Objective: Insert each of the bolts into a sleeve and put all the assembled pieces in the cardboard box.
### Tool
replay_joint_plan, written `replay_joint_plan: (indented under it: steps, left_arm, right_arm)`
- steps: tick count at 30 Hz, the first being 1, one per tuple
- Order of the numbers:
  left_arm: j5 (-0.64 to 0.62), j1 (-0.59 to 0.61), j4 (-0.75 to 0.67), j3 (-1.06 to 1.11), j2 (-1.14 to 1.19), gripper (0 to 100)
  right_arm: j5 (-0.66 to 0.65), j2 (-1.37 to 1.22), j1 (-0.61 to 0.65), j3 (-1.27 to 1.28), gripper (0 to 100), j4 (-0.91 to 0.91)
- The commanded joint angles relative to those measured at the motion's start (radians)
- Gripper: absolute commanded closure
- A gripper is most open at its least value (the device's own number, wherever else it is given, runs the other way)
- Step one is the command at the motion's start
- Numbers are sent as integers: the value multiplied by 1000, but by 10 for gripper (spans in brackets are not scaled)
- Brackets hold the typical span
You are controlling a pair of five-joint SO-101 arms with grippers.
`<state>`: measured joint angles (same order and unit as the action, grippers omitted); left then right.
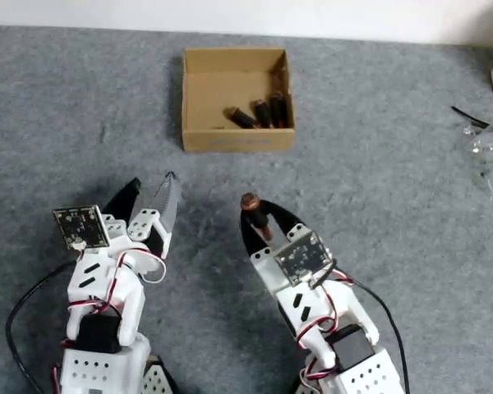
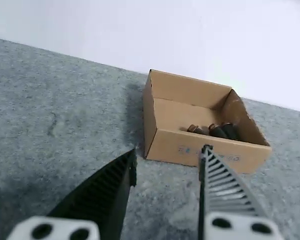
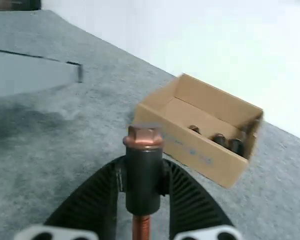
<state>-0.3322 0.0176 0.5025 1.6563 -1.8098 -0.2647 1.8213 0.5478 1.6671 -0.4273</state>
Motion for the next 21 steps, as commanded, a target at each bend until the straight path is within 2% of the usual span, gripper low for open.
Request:
replay_joint_plan:
  steps: [1, 5, 9, 15, 21]
  left_arm:
    - [6, 7, -3, -7, -10, 797]
    - [6, 7, -3, -5, -10, 797]
    - [6, 5, -3, -4, -10, 797]
    - [6, 1, -3, -2, -10, 797]
    - [8, 1, -3, -2, -10, 797]
  right_arm:
    - [-6, -2, -64, 4, 994, 45]
    - [-9, -125, -93, -101, 994, 45]
    - [-9, -404, -96, -274, 994, 48]
    - [-9, -932, -105, -700, 994, 50]
    - [-6, -1449, -186, -1162, 994, 47]
